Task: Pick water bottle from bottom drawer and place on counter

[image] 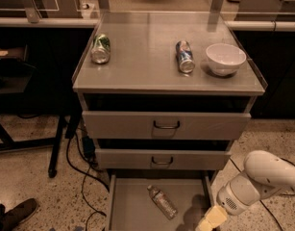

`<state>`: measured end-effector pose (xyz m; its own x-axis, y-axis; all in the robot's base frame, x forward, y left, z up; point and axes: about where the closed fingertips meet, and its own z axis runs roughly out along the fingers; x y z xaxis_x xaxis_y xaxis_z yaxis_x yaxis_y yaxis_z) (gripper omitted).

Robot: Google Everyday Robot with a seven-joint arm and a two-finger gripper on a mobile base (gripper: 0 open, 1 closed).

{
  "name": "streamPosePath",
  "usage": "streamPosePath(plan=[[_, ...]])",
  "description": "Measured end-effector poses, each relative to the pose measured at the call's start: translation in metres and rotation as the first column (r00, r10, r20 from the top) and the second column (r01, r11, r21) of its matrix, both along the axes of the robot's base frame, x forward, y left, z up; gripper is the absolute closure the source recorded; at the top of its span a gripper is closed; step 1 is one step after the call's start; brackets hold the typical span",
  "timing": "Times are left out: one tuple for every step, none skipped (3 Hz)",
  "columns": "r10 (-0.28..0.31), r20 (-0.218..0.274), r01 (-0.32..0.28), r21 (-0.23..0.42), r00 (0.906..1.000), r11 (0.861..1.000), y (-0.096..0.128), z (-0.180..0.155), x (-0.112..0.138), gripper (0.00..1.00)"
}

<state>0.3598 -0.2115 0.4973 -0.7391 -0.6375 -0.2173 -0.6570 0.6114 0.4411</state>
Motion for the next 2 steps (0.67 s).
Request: streamPosePath(plan=[[-0.033,-0.076,0.035,0.028,0.9966,0.999,-0.0064,-0.0420,-0.0013,0.00],[-0.033,-0.076,0.035,0.028,0.9966,0.999,-0.0064,-0.0420,-0.0013,0.00]])
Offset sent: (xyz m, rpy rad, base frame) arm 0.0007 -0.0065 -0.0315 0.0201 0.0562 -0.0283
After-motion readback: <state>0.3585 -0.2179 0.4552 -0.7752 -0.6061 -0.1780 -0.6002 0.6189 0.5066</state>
